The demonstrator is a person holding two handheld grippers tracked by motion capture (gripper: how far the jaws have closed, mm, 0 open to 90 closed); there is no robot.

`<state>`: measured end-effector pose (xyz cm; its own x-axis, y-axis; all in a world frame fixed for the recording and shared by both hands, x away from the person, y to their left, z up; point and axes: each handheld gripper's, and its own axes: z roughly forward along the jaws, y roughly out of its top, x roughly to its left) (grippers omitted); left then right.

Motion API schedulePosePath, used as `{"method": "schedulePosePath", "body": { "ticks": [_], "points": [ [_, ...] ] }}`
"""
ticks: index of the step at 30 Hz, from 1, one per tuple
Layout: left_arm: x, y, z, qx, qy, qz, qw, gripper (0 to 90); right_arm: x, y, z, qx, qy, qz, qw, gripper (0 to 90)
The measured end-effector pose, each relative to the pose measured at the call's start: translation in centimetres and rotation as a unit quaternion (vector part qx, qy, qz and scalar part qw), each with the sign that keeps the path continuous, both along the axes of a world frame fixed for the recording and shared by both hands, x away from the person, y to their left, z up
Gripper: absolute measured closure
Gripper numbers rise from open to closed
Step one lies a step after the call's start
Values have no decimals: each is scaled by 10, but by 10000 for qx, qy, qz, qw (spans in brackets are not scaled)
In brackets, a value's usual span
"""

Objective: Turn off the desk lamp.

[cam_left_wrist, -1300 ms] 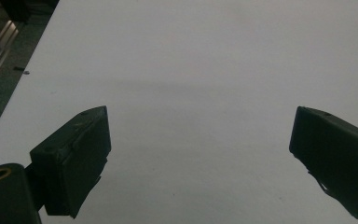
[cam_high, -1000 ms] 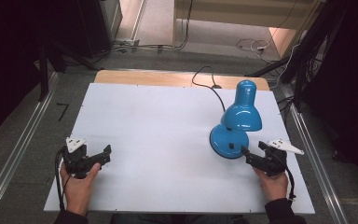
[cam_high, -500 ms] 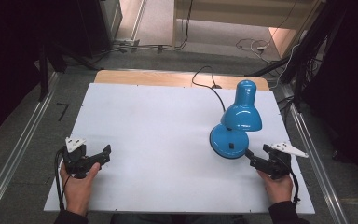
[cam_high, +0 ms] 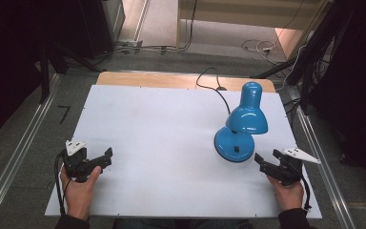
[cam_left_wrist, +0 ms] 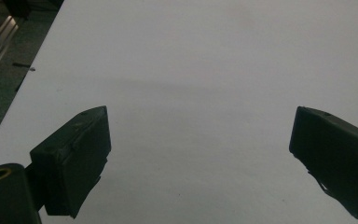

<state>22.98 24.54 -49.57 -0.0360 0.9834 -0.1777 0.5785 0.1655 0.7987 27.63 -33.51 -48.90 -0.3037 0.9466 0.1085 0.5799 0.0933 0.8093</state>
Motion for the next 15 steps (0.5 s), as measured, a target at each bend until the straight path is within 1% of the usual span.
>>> {"method": "schedulePosePath", "body": {
  "ticks": [5,15],
  "points": [
    [-1,2,0,-22,-2,38,10000,62,-2,-2,1,18,-13,-11,10000,189],
    [-1,2,0,-36,-22,38,10000,62,-6,-6,2,40,-59,-47,10000,190]
  ]
}}
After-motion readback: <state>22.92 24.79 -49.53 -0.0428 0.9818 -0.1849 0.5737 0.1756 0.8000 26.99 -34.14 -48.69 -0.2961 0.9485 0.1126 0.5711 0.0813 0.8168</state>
